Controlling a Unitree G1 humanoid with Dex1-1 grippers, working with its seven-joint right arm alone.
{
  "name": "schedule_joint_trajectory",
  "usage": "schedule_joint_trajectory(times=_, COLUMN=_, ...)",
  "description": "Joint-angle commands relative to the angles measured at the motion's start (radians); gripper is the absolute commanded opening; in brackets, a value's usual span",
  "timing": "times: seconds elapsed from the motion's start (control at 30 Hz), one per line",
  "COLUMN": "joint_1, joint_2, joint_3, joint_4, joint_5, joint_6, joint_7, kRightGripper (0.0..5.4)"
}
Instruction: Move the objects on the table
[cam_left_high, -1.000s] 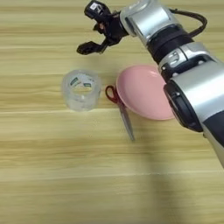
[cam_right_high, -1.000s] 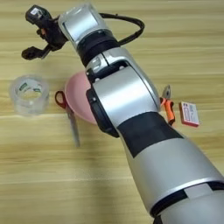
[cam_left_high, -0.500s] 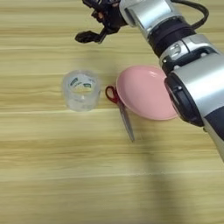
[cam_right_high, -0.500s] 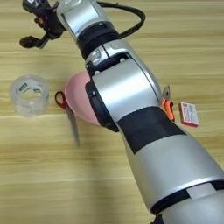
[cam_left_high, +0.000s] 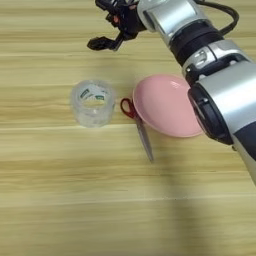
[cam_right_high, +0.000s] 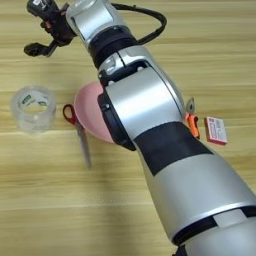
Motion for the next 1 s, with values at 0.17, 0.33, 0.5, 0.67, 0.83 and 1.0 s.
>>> schedule_joint_trajectory(times=0.17, joint_1=-0.011, joint_2=-0.003, joint_3=0.000, joint_4=-0.010, joint_5=-0.012, joint_6=-0.057, joint_7=-0.037, kRightGripper=5.37)
schedule_joint_trajectory(times=0.33, joint_1=0.019, joint_2=0.007, joint_3=-0.004, joint_4=0.003, joint_5=-0.017, joint_6=-0.065, joint_7=-0.047, kRightGripper=5.37)
schedule_joint_trajectory(times=0.5, joint_1=0.047, joint_2=0.012, joint_3=-0.001, joint_4=0.024, joint_5=-0.031, joint_6=-0.082, joint_7=-0.064, kRightGripper=5.37)
schedule_joint_trajectory(times=0.67, joint_1=0.055, joint_2=0.013, joint_3=-0.005, joint_4=0.034, joint_5=-0.035, joint_6=-0.088, joint_7=-0.067, kRightGripper=5.37)
schedule_joint_trajectory(times=0.83, joint_1=0.071, joint_2=0.019, joint_3=0.000, joint_4=0.042, joint_5=-0.041, joint_6=-0.096, joint_7=-0.068, kRightGripper=5.37)
schedule_joint_trajectory(times=1.0, joint_1=0.092, joint_2=0.024, joint_3=0.006, joint_4=0.049, joint_5=-0.052, joint_6=-0.102, joint_7=-0.068, kRightGripper=5.37)
